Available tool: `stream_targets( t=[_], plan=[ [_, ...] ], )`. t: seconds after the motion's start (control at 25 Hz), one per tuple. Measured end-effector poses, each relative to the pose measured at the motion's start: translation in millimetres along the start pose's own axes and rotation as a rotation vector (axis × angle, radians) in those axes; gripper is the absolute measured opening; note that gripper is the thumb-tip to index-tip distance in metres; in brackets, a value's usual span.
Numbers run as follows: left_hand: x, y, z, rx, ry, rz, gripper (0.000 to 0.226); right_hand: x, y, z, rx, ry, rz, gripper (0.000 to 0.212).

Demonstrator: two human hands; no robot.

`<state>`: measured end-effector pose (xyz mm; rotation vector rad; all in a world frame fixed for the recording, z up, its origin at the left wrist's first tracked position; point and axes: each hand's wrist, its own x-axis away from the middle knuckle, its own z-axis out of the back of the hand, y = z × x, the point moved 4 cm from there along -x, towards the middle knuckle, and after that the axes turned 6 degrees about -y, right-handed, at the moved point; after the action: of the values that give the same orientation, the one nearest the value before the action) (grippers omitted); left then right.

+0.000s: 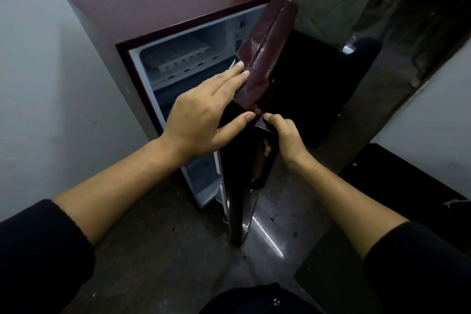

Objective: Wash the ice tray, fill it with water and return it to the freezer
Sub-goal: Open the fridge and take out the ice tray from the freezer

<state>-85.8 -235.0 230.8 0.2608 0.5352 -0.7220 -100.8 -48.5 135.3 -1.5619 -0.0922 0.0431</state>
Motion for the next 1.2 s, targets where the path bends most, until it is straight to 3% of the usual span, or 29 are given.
stream_targets(
  t=[0.08,0.24,0.4,0.48,0.6,0.76,0.96,1.2],
  plan=[
    [-7,23,-5,0.017,0.002,-0.003,0.066,4,4,28,0.005,0.014,-0.004,0.043],
    [-24,71,-15,0.13,0.015,0.03,0.059,14,8,88,0.196,0.067,0.021,0.07],
    [-46,114,-33,0.347,0.023,0.073,0.055,37,-21,154,0.412,0.216,0.182,0.025],
    [-59,135,-45,0.424,0.036,0.096,0.055,48,-44,180,0.487,0.269,0.32,0.013],
    [-76,158,-70,0.505,0.058,0.208,0.059,65,-78,204,0.587,0.261,0.526,0.024],
    [-97,179,-113,0.517,-0.03,0.276,0.066,90,-98,221,0.778,0.168,0.747,0.037],
    [-131,212,-151,0.446,-0.092,0.238,0.072,90,-81,268,1.014,0.135,0.715,0.051],
    [-183,242,-185,0.319,-0.199,0.19,0.079,69,-86,340,1.102,0.212,0.627,0.053]
  ],
)
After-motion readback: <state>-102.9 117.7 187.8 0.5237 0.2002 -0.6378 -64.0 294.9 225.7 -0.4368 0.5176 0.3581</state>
